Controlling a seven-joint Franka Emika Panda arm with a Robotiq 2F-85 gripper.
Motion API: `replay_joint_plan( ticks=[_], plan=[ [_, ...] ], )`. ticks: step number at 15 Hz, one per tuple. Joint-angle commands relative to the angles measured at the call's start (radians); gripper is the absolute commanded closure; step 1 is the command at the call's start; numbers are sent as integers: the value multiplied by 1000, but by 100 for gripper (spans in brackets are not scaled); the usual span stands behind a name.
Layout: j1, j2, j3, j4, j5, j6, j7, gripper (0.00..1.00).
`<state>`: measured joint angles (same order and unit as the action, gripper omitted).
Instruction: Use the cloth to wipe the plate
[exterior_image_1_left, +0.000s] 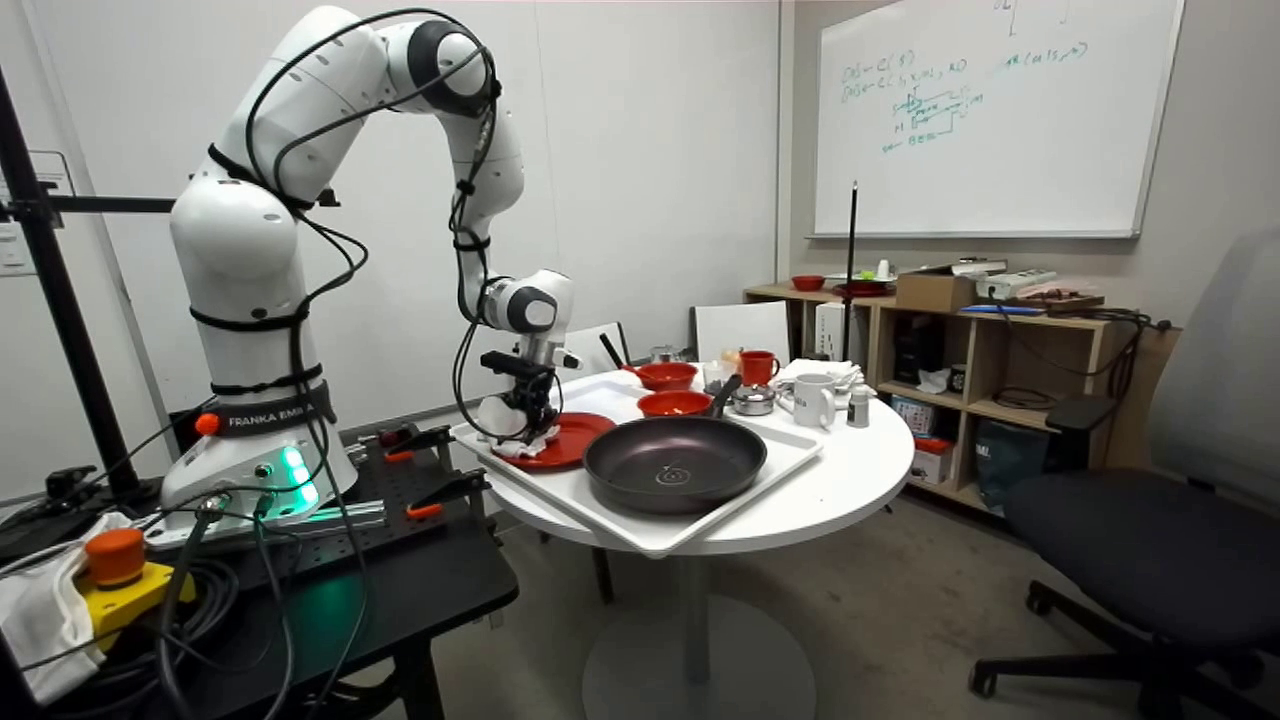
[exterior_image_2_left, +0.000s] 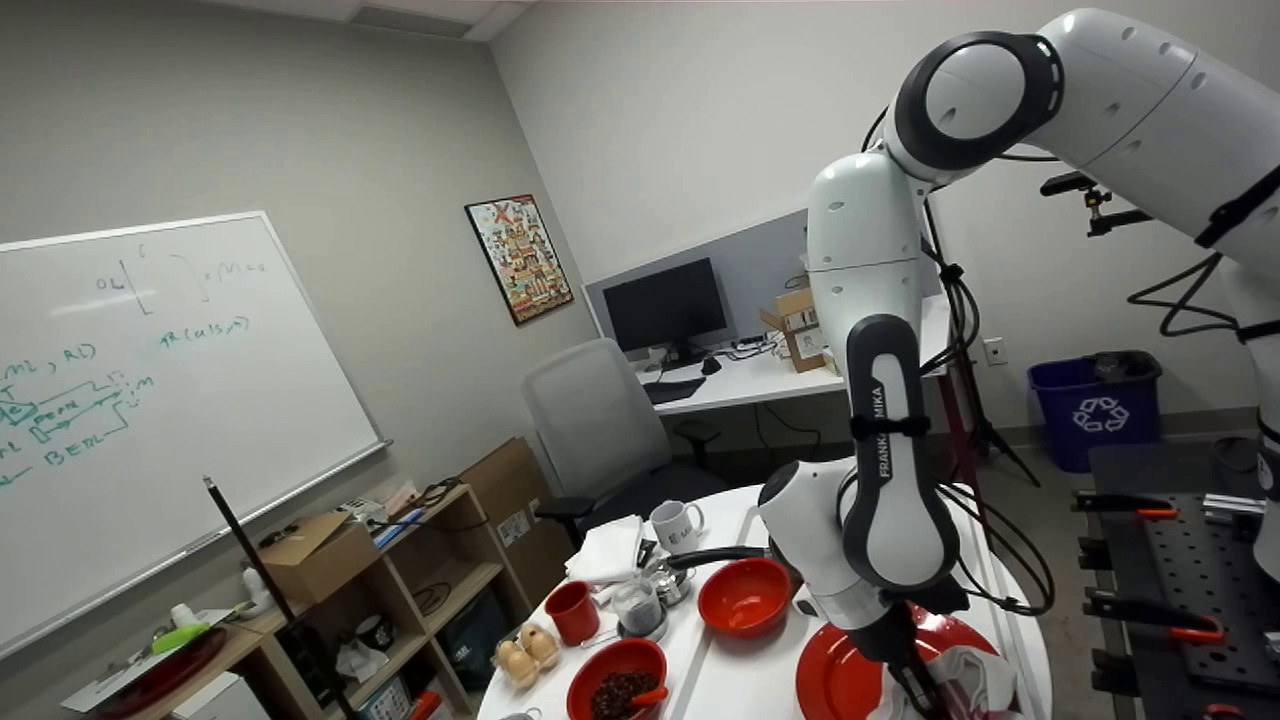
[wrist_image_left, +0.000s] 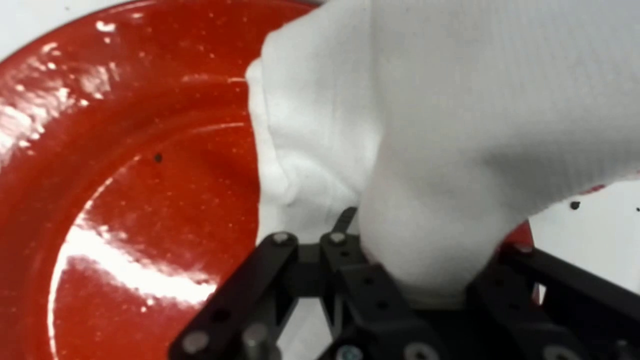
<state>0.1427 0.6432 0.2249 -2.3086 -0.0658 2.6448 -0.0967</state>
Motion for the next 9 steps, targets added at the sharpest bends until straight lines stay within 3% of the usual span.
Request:
replay_joint_plan(
  ticks=[1,9],
  plan=[
    [23,22,-18,18,-6,5,-4,89],
    [30,93,4,100,-30,124,-86,89]
  ],
)
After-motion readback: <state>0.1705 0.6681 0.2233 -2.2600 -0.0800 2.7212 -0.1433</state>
